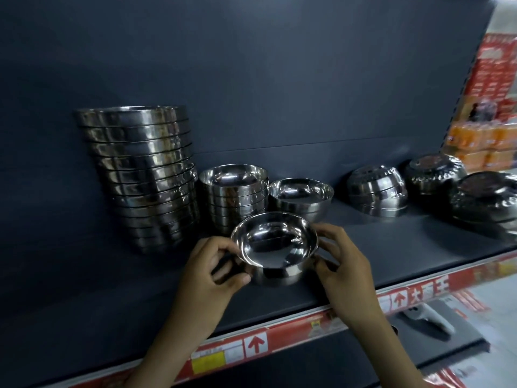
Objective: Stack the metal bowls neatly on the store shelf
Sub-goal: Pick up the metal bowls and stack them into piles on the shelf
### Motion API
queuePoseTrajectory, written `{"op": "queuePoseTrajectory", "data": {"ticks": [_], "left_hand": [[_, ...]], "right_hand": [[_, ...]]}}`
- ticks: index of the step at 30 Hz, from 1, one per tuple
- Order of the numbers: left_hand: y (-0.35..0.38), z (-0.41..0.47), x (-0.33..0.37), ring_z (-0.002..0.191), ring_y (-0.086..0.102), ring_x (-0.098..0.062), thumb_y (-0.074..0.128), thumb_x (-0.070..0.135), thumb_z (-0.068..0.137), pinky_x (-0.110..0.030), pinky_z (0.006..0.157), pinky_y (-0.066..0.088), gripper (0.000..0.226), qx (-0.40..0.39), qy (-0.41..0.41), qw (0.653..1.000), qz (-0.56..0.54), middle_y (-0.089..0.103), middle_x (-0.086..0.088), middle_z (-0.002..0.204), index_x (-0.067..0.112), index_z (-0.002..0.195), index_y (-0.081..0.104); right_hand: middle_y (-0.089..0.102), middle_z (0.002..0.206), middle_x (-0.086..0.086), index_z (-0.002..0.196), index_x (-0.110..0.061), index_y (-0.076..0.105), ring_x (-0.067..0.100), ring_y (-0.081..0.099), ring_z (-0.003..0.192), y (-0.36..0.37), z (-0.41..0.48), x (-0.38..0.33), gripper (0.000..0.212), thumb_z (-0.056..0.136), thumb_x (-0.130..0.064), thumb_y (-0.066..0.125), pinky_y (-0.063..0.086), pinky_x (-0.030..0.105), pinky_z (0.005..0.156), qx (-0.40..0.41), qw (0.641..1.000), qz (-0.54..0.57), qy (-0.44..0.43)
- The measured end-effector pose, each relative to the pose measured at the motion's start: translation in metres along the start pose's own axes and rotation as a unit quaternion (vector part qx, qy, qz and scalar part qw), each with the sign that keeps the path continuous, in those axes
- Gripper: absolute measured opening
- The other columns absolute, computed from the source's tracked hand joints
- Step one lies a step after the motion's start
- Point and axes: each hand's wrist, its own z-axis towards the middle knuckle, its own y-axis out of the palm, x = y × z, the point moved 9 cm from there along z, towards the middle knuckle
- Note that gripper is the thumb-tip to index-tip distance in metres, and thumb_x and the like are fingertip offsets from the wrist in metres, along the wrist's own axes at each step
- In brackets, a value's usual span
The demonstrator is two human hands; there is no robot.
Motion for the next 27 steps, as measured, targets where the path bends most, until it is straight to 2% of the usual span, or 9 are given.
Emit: {"op": "queuePoseTrajectory", "data": {"ticks": [3,6,9,11,14,16,20,24,27], "left_hand": [[0.003,-0.002,0.002,0.122,0.057,-0.002,0.077,-0.009,0.074,-0.024,0.108,0.044,0.05,-0.012,-0.009,1.0,-0.003,0.06,0.0,0.123,0.032,0.098,0.062],[0.004,-0.003,0.004,0.124,0.055,-0.002,0.084,0.015,0.067,-0.027,0.106,0.043,0.053,-0.022,-0.01,1.0,-0.012,0.062,0.01,0.123,0.035,0.109,0.058],[0.001,-0.002,0.002,0.117,0.061,-0.006,0.081,0.036,0.056,-0.033,0.102,0.049,0.058,-0.015,-0.026,0.999,-0.03,0.065,0.015,0.116,0.039,0.109,0.057],[0.002,-0.002,-0.001,0.116,0.061,-0.007,0.081,0.039,0.055,-0.037,0.104,0.049,0.061,-0.017,-0.035,0.999,-0.03,0.065,0.016,0.117,0.04,0.111,0.058],[0.002,-0.002,-0.001,0.118,0.061,-0.008,0.082,0.039,0.056,-0.04,0.106,0.048,0.063,-0.016,-0.034,0.999,-0.026,0.066,0.013,0.119,0.038,0.115,0.058],[0.0,-0.003,0.002,0.118,0.062,-0.009,0.082,0.038,0.057,-0.036,0.103,0.05,0.065,-0.006,-0.025,0.999,-0.033,0.067,0.011,0.121,0.036,0.117,0.058],[-0.005,-0.006,0.027,0.123,0.059,-0.01,0.081,0.037,0.062,-0.035,0.103,0.046,0.065,0.027,0.044,0.998,-0.045,0.065,0.012,0.126,0.035,0.122,0.056],[-0.012,0.005,0.063,0.123,0.06,-0.016,0.077,0.031,0.071,-0.032,0.103,0.048,0.055,0.071,0.149,0.985,-0.047,0.066,0.005,0.126,0.031,0.122,0.057],[-0.021,0.023,0.08,0.13,0.055,-0.018,0.072,0.029,0.079,-0.033,0.106,0.046,0.053,0.11,0.207,0.972,-0.023,0.06,0.003,0.135,0.028,0.129,0.055]], "right_hand": [[0.072,0.103,-0.012,0.111,-0.03,0.061,0.011,0.071,0.098,0.001,0.0,0.003,0.063,0.08,0.023,0.047,0.053,0.027,0.095,-0.004,0.999,0.03,0.013],[0.07,0.109,-0.005,0.111,-0.027,0.063,0.013,0.067,0.104,-0.001,-0.001,0.001,0.054,0.079,0.014,0.048,0.054,0.034,0.094,-0.003,0.998,0.068,0.014],[0.065,0.117,-0.001,0.115,-0.027,0.061,0.013,0.062,0.113,0.003,-0.003,-0.001,0.044,0.076,-0.005,0.055,0.052,0.03,0.092,-0.033,0.994,0.098,0.017],[0.06,0.121,0.002,0.117,-0.027,0.057,0.011,0.06,0.114,0.006,-0.005,-0.004,0.04,0.078,-0.02,0.06,0.051,0.025,0.09,-0.054,0.993,0.102,0.018],[0.057,0.123,0.002,0.118,-0.028,0.055,0.008,0.06,0.113,0.009,-0.007,-0.009,0.045,0.075,-0.039,0.062,0.05,0.019,0.088,-0.063,0.994,0.086,0.013],[0.056,0.125,-0.001,0.12,-0.029,0.052,0.011,0.06,0.113,0.009,-0.008,-0.012,0.047,0.076,-0.042,0.064,0.052,0.024,0.088,-0.054,0.995,0.081,0.002],[0.06,0.125,-0.008,0.124,-0.029,0.048,0.015,0.06,0.116,0.002,-0.011,-0.03,0.049,0.079,-0.043,0.064,0.051,0.034,0.094,0.008,0.993,0.11,-0.041],[0.061,0.124,-0.017,0.124,-0.031,0.047,0.007,0.06,0.116,0.002,0.004,-0.058,0.044,0.082,-0.038,0.061,0.049,0.022,0.094,0.076,0.978,0.169,-0.095],[0.059,0.128,-0.018,0.132,-0.025,0.042,0.008,0.059,0.119,0.017,0.031,-0.073,0.054,0.083,-0.035,0.064,0.048,0.022,0.095,0.062,0.974,0.18,-0.125]]}}
